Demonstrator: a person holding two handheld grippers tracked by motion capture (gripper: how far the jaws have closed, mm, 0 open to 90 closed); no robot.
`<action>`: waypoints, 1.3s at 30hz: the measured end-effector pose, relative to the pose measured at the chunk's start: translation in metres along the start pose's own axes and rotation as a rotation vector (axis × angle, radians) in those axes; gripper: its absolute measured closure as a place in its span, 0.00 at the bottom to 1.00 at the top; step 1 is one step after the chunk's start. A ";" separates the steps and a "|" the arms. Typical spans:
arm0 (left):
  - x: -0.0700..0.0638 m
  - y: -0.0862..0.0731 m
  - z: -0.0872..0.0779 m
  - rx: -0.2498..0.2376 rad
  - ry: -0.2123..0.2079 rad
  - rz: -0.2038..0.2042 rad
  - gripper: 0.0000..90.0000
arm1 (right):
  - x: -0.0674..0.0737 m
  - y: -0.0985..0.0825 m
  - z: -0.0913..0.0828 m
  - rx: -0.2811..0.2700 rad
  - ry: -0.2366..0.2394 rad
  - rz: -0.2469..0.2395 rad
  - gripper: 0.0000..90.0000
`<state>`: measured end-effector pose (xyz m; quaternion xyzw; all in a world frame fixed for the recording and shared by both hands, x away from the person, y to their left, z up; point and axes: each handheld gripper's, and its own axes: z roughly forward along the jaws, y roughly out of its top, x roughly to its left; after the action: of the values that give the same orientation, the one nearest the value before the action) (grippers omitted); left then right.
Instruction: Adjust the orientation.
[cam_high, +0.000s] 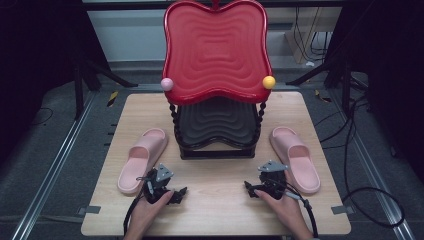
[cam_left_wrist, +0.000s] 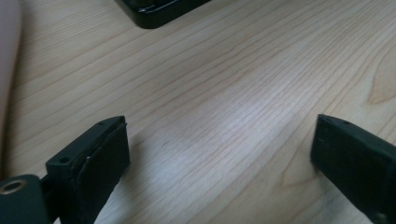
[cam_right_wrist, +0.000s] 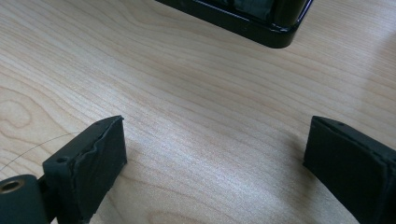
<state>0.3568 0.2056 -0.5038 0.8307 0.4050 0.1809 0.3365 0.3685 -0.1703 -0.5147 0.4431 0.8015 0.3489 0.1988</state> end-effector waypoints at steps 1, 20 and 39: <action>0.003 0.002 -0.006 -0.016 -0.003 -0.006 0.05 | 0.000 0.000 0.000 0.000 0.000 0.000 0.06; 0.135 0.020 -0.086 0.125 0.165 -0.034 0.17 | 0.000 -0.001 -0.001 0.002 0.007 -0.003 0.06; 0.168 0.040 -0.036 0.275 0.169 -0.083 0.78 | 0.000 -0.001 -0.001 0.001 0.008 -0.006 0.06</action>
<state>0.4599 0.3367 -0.4455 0.8332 0.4870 0.1789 0.1915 0.3675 -0.1707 -0.5147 0.4395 0.8037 0.3499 0.1965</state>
